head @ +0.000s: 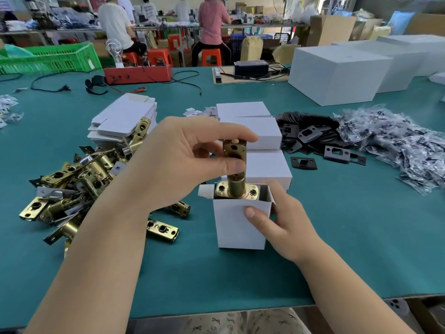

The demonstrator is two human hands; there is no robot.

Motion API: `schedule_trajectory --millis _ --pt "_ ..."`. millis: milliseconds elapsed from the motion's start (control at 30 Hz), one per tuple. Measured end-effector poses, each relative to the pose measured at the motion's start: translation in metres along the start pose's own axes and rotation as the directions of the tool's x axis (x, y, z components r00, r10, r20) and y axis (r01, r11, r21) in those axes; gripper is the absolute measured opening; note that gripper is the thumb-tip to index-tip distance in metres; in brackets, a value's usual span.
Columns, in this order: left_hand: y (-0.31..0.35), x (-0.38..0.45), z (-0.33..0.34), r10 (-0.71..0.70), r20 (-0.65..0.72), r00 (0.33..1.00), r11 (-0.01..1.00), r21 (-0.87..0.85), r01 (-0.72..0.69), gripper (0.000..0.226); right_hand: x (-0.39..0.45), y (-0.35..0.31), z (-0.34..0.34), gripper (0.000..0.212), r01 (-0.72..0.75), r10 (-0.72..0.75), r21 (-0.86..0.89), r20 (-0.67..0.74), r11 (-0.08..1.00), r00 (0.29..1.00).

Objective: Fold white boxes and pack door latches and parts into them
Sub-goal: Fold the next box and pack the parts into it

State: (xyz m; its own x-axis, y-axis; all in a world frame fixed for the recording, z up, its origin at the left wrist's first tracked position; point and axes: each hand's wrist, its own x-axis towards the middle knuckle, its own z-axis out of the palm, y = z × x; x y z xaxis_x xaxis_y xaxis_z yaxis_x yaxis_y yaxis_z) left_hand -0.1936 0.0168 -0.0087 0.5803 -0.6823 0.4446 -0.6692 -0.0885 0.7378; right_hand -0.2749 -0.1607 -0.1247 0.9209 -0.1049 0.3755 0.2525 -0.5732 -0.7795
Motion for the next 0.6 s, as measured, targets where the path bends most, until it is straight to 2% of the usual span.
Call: schedule_trajectory --millis 100,200,300,367,433,500,600 --pt "0.006 -0.006 -0.002 0.019 0.072 0.997 0.999 0.044 -0.022 0.033 0.000 0.001 0.001 0.047 -0.013 0.013 0.002 0.021 1.000 1.000" --pt "0.008 -0.013 0.002 0.029 0.123 0.992 0.986 0.161 -0.049 0.030 0.000 0.002 0.001 0.029 0.010 -0.010 0.024 0.020 1.000 1.000" --pt "-0.002 -0.013 0.008 -0.080 0.058 0.995 0.960 0.274 0.061 0.027 0.000 0.003 0.001 0.034 -0.008 0.006 0.060 0.026 0.998 1.000" --pt "-0.008 -0.013 0.010 -0.161 0.077 0.984 0.936 0.329 0.128 0.027 0.000 0.004 0.000 0.029 -0.016 0.014 0.073 0.025 0.997 1.000" --pt "-0.010 -0.013 0.010 -0.193 0.145 0.970 0.922 0.366 0.129 0.025 0.000 0.004 0.000 0.024 -0.020 0.018 0.073 0.025 0.997 1.000" --pt "-0.008 -0.008 0.008 -0.198 0.186 0.962 0.910 0.399 0.110 0.020 -0.001 0.005 0.001 0.029 -0.024 0.022 0.088 0.021 0.996 1.000" --pt "-0.017 0.013 0.002 -0.259 0.114 0.959 0.886 0.423 0.189 0.018 -0.001 0.006 0.001 0.038 -0.036 0.033 0.110 0.029 0.993 0.999"
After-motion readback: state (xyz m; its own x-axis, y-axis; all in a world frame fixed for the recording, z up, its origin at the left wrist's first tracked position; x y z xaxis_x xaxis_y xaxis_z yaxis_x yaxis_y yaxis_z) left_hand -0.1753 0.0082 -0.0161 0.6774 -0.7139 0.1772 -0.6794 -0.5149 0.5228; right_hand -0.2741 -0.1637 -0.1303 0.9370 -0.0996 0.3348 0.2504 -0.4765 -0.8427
